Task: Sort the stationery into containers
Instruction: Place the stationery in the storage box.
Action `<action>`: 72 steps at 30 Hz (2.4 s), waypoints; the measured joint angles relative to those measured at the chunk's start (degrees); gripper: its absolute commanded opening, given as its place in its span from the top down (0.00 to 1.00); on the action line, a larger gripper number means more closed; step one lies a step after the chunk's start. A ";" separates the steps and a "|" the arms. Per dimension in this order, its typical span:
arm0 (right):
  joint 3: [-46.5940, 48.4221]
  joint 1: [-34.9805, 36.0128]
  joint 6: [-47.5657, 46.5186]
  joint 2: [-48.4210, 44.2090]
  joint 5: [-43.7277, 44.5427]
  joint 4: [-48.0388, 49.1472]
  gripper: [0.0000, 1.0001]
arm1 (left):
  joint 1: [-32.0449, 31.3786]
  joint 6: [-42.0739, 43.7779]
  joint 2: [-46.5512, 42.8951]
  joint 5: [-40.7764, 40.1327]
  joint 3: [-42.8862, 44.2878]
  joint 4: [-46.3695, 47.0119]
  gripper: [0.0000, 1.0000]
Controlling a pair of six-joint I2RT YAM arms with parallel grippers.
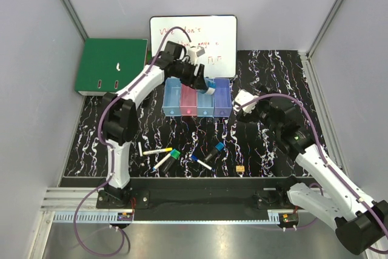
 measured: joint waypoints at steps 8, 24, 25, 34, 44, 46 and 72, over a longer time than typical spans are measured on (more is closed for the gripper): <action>0.00 0.00 0.00 -0.15 0.24 -1.40 0.00 | 0.48 13.66 -0.33 -17.11 7.13 -12.13 1.00; 0.00 0.02 -0.07 -0.17 1.20 -2.14 0.00 | -3.45 32.74 1.51 -37.81 11.23 -17.73 1.00; 0.00 0.02 -0.07 -0.17 1.20 -2.14 0.00 | -3.45 33.27 1.68 -38.16 10.99 -17.81 1.00; 0.00 0.02 -0.09 -0.17 1.18 -2.14 0.00 | -3.19 36.04 3.45 -39.06 10.82 -18.84 0.98; 0.00 0.02 -0.26 -0.55 1.16 -2.14 0.00 | -3.80 37.16 7.67 -38.64 10.84 -18.40 0.85; -0.02 0.02 -0.26 -0.59 1.16 -2.14 0.00 | -3.82 37.22 7.96 -38.64 10.91 -18.38 0.66; -0.02 0.02 -0.26 -0.87 1.16 -2.19 0.00 | -3.91 36.50 8.28 -41.33 11.39 -15.08 0.13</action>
